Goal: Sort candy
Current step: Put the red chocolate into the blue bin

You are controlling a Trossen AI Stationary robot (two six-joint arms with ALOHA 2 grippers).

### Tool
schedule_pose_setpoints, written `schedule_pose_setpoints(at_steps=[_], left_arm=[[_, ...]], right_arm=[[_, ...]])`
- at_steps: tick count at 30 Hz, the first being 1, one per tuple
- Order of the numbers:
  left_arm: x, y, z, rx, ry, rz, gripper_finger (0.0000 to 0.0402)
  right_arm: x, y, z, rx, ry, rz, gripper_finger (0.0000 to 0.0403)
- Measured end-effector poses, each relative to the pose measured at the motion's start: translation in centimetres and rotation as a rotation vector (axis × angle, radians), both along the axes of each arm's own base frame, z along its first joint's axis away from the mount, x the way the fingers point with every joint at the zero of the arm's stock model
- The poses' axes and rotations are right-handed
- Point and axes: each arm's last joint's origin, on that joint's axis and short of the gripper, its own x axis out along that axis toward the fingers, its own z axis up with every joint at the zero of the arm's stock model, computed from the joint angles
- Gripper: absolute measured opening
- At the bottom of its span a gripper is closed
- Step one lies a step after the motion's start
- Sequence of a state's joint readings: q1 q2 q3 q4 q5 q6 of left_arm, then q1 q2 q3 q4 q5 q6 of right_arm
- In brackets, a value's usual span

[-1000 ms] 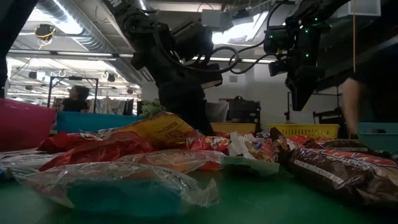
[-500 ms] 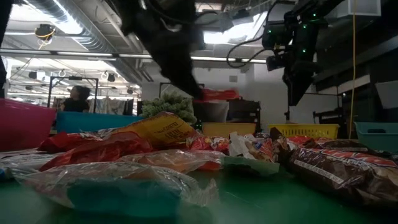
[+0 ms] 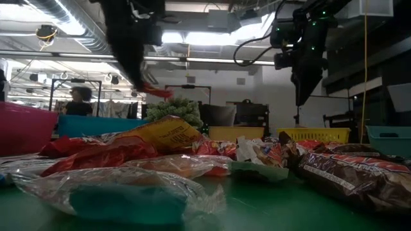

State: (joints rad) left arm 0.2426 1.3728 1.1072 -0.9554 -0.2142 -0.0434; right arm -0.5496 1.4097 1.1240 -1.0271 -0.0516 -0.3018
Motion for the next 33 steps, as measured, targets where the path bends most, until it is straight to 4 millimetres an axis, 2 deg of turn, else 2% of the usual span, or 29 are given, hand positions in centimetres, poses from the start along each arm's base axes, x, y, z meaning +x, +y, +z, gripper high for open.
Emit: schedule_pose_setpoints(at_steps=[7,13,19,24,28,33], left_arm=[[-2.3,1.2,-0.2,0.041,0.178,0.143,0.0009],[-2.9,2.4,-0.2,0.040,0.183,0.228,0.0009],[-3.4,2.8,-0.2,0.026,0.207,0.276,0.0009],[-3.7,3.0,-0.3,0.021,0.223,0.295,0.0012],[-3.7,3.1,-0.2,0.048,0.226,0.318,0.0039],[-3.8,3.2,-0.2,0.100,0.225,0.368,0.0087]], right_arm=[[0.5,0.4,0.2,0.191,-0.127,-0.050,0.0193],[1.5,0.8,0.4,0.220,-0.209,-0.050,0.0193],[2.9,3.6,0.5,0.224,-0.207,0.069,0.0193],[3.7,5.9,0.4,0.153,-0.168,0.142,0.0193],[4.0,7.3,0.4,0.078,-0.138,0.177,0.0193],[4.2,8.2,0.3,0.067,-0.133,0.209,0.0193]])
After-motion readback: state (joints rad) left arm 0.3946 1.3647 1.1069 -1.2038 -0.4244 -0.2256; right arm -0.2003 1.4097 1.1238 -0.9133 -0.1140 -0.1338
